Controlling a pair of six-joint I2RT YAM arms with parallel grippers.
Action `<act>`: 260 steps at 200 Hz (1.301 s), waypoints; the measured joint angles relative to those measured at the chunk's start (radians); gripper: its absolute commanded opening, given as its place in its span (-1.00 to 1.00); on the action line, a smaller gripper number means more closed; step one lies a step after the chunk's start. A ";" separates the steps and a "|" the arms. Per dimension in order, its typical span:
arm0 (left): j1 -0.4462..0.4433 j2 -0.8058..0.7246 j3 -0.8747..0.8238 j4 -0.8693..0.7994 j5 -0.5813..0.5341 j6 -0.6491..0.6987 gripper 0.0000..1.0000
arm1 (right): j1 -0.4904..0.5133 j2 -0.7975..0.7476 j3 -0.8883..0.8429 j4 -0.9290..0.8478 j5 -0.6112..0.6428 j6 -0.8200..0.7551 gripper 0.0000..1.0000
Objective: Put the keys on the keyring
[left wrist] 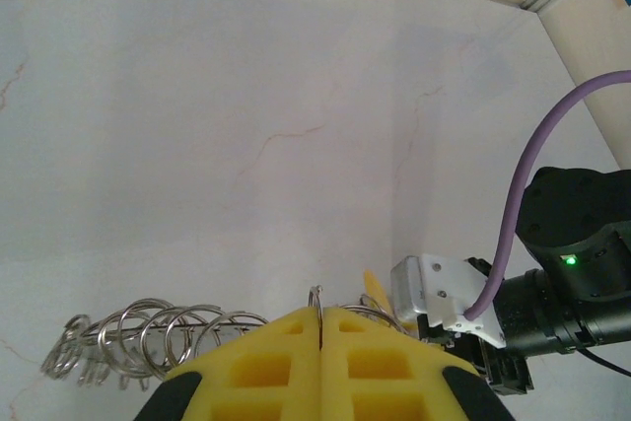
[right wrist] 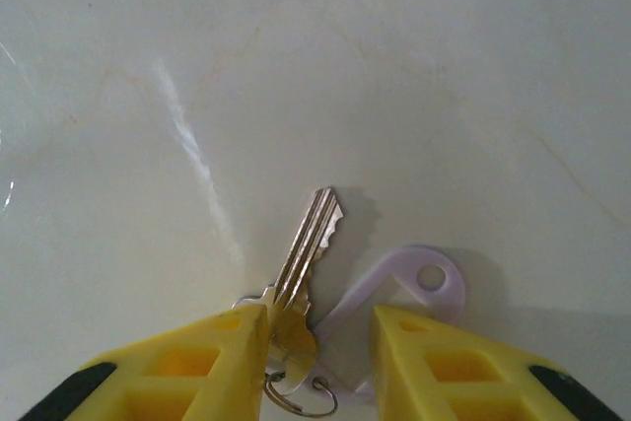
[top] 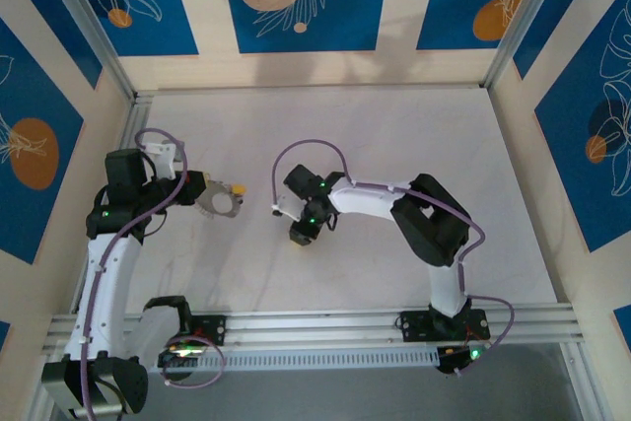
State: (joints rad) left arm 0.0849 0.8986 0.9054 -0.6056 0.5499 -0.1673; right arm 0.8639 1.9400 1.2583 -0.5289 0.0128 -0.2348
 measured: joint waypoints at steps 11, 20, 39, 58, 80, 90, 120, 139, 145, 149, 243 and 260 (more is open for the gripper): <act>0.000 0.000 0.000 0.000 0.000 0.000 -1.00 | 0.002 -0.007 -0.011 0.000 0.004 0.007 -0.33; 0.000 0.000 0.000 0.000 0.000 0.000 -1.00 | 0.005 -0.015 -0.019 -0.002 0.008 0.013 -0.34; 0.000 0.000 0.000 0.000 0.000 0.000 -1.00 | 0.013 -0.029 -0.036 -0.002 0.020 0.038 -0.35; 0.000 0.000 0.000 0.000 0.000 -0.001 -1.00 | 0.021 -0.045 -0.053 -0.002 0.042 0.072 -0.35; 0.000 0.000 0.000 0.000 0.001 -0.008 -1.00 | 0.024 -0.066 -0.078 -0.003 0.060 0.111 -0.29; 0.000 0.000 0.000 0.000 0.001 -0.011 -1.00 | 0.026 -0.074 -0.087 -0.003 0.070 0.134 -0.21; 0.000 0.000 0.000 0.009 0.008 -0.011 -1.00 | 0.038 -0.109 -0.123 0.000 0.087 0.185 -0.08; 0.000 0.000 0.000 0.019 0.016 -0.014 -1.00 | 0.040 -0.129 -0.135 0.004 0.081 0.222 -0.07; 0.000 0.000 0.000 0.022 0.019 -0.015 -1.00 | 0.040 -0.134 -0.140 0.007 0.074 0.230 -0.07; 0.000 0.000 0.000 0.023 0.021 -0.016 -1.00 | 0.040 -0.136 -0.142 0.008 0.069 0.234 -0.07; 0.000 0.006 0.000 0.024 0.040 -0.026 -1.00 | 0.024 -0.163 -0.199 0.012 0.016 0.243 -0.09; 0.000 0.006 0.000 0.026 0.045 -0.033 -1.00 | 0.024 -0.177 -0.211 0.008 0.027 0.242 -0.08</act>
State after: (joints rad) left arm 0.0849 0.9051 0.9058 -0.5793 0.5953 -0.2005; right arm 0.8879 1.7634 1.0470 -0.5205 0.0399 0.0074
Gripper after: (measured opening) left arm 0.046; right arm 0.460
